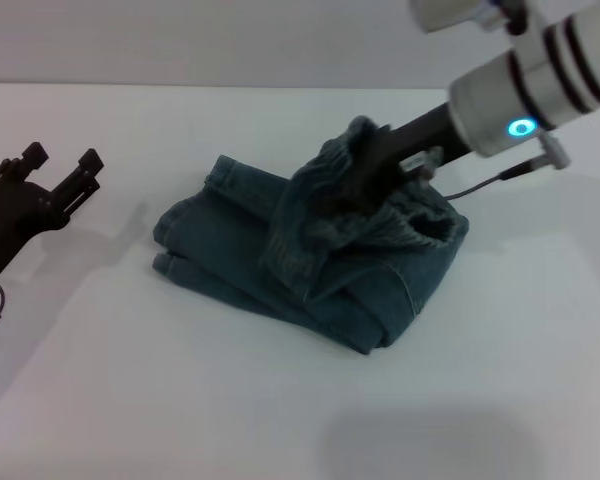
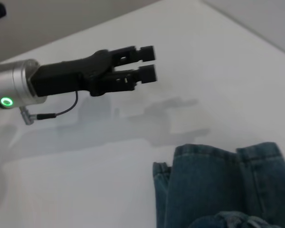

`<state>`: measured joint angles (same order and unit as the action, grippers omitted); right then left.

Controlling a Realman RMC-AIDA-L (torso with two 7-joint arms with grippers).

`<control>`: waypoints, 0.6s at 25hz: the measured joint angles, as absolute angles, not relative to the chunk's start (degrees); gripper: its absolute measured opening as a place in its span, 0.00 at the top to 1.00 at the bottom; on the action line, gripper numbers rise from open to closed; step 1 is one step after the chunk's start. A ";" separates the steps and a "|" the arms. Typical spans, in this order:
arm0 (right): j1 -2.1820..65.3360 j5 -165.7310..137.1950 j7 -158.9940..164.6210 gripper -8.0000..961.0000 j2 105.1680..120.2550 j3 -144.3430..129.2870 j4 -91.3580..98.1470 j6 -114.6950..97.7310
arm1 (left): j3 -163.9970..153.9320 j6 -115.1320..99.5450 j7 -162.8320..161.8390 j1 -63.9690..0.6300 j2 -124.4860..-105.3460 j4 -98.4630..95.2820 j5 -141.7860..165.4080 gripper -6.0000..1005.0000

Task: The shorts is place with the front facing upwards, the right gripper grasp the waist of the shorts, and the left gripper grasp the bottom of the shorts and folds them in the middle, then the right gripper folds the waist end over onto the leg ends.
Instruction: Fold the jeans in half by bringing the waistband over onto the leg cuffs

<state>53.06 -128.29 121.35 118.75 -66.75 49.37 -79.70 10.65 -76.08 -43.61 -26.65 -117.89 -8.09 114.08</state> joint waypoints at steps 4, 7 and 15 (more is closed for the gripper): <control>54.79 -128.19 121.07 0.75 119.04 -69.64 46.69 -75.16 | 10.58 -76.08 -43.26 -26.64 -117.94 -7.50 114.08 0.17; 55.13 -127.57 121.02 0.75 119.24 -72.10 46.33 -70.79 | 10.59 -76.00 -42.91 -26.62 -117.96 -7.45 114.15 0.17; 55.40 -121.15 118.62 0.63 119.29 -79.36 46.09 -64.98 | 10.59 -75.45 -41.52 -26.52 -117.98 -6.30 114.37 0.17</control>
